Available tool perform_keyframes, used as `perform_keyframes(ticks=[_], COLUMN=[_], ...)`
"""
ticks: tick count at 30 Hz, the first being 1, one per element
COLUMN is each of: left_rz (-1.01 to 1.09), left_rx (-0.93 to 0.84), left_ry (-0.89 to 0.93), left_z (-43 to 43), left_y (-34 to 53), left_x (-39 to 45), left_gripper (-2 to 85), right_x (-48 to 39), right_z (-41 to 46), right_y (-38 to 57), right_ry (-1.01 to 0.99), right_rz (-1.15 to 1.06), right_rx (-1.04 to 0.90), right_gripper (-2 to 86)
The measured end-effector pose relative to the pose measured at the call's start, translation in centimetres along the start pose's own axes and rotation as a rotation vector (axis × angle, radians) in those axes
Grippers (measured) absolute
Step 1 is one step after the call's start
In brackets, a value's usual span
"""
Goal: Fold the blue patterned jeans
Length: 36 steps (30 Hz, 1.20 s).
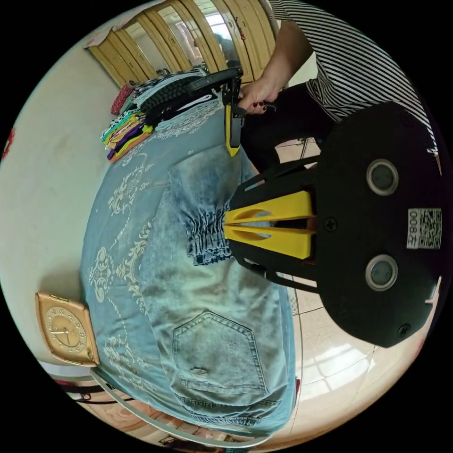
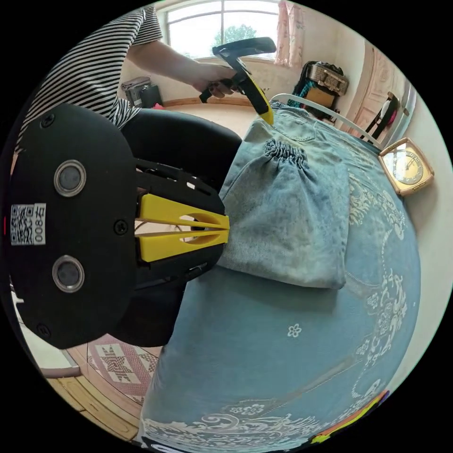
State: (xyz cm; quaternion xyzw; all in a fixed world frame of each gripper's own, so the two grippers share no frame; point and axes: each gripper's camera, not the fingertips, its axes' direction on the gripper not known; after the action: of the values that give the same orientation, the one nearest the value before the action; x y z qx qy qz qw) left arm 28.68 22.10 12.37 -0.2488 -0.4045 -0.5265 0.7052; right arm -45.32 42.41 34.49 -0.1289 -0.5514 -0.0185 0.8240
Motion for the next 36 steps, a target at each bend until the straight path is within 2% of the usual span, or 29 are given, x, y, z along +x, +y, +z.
perform_keyframes(ticks=[3, 6, 8, 12, 14, 18, 23, 26, 31, 36], left_rz=[-0.01, -0.055, -0.014, 0.147, 0.222, 0.381, 0.439, 0.426, 0.383, 0.316], left_rx=[-0.153, -0.129, -0.084, -0.036, -0.067, -0.135, -0.218, -0.202, -0.193, -0.153], left_ry=[-0.016, 0.033, 0.059, 0.226, 0.236, 0.176, 0.1, -0.034, 0.034, 0.158], left_z=[4.0, 4.0, 3.5, 4.8, 6.4, 10.2, 14.2, 15.4, 15.8, 14.8], left_y=[-1.2, -1.0, -0.7, -1.2, -1.8, -3.1, -3.5, -3.4, -3.8, -3.9], left_x=[1.3, 2.7, 4.5, 10.8, 13.9, 20.6, 25.3, 27.0, 27.2, 26.1], left_gripper=[0.3, 0.7, 1.3, 5.2, 7.1, 9.3, 11.3, 9.3, 4.7, 3.3], right_x=[2.1, 3.5, 5.2, 9.9, 13.7, 17.3, 20.5, 21.6, 21.5, 24.0], right_z=[-1.1, -2.8, -5.4, -9.4, -9.9, -9.2, -9.4, -9.8, -10.6, -13.8], right_y=[0.6, 0.5, 1.0, 2.9, 3.5, 3.8, 3.4, 2.9, 1.7, -0.4], right_ry=[-0.06, -0.07, -0.103, -0.228, -0.326, -0.474, -0.651, -0.726, -0.809, -0.671], right_rz=[0.014, -0.002, 0.023, 0.101, 0.197, 0.27, 0.3, 0.29, 0.192, 0.228], right_rx=[0.033, 0.012, 0.058, 0.2, 0.205, 0.153, 0.12, 0.097, 0.056, 0.173], right_gripper=[0.1, 0.1, 0.2, 0.6, 1.1, 2.6, 3.8, 3.9, 2.4, 6.8])
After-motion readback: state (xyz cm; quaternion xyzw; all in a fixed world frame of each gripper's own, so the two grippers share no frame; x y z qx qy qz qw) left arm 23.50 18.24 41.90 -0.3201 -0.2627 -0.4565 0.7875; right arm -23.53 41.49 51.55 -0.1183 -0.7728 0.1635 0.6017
